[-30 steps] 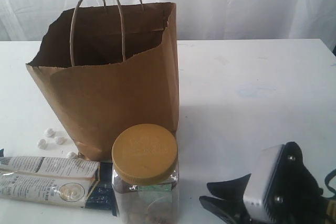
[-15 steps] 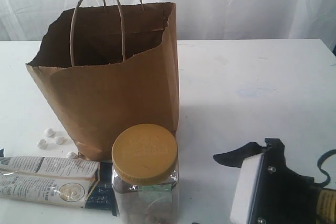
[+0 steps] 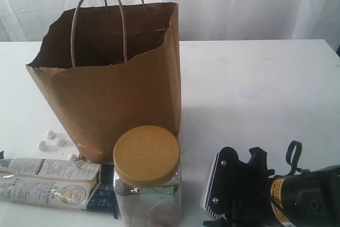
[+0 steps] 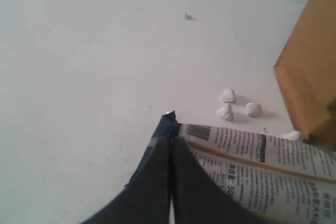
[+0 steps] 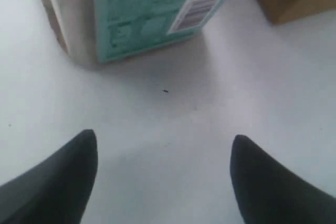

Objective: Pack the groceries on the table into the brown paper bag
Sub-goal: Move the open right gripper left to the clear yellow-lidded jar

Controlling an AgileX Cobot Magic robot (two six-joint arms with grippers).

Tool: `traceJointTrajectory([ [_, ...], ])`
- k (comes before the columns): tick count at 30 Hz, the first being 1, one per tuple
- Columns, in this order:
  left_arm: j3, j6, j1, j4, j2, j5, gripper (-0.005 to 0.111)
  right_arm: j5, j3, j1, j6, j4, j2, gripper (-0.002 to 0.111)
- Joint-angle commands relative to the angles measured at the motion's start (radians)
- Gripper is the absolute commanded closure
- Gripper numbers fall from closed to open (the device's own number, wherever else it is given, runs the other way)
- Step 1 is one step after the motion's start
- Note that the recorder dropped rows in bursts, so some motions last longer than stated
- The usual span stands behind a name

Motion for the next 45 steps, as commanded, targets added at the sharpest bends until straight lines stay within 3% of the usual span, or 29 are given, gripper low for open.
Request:
traceJointTrajectory([
  [1, 0.001, -0.009, -0.004, -0.007, -0.005, -0.008, 0.107, -0.01, -0.009, -0.001, -0.011, -0.008, 0.016, 0.045],
  [16, 0.001, -0.009, -0.004, -0.007, -0.005, -0.008, 0.107, -0.054, -0.019, -0.001, 0.008, -0.002, -0.018, 0.044],
  [18, 0.001, -0.009, -0.004, -0.007, -0.005, -0.008, 0.107, -0.062, -0.019, -0.001, 0.024, 0.004, -0.018, 0.035],
  [22, 0.001, -0.009, -0.004, -0.007, -0.005, -0.008, 0.107, -0.081, -0.019, -0.001, 0.03, 0.01, -0.018, 0.003],
  [26, 0.001, -0.009, -0.004, -0.007, -0.005, -0.008, 0.107, -0.088, -0.019, -0.001, 0.064, 0.014, -0.018, 0.003],
  [31, 0.001, -0.009, -0.004, -0.007, -0.005, -0.008, 0.107, -0.14, -0.019, -0.001, 0.292, 0.014, -0.018, 0.003],
  [38, 0.001, -0.009, -0.004, -0.007, -0.005, -0.008, 0.107, -0.442, -0.026, -0.001, 0.079, 0.075, -0.018, 0.003],
  [41, 0.001, -0.009, -0.004, -0.007, -0.005, -0.008, 0.107, -0.43, -0.026, -0.014, -0.06, 0.131, -0.018, 0.003],
  [45, 0.001, -0.009, -0.004, -0.007, -0.005, -0.008, 0.107, -0.465, -0.026, -0.11, -0.082, 0.136, -0.018, 0.003],
])
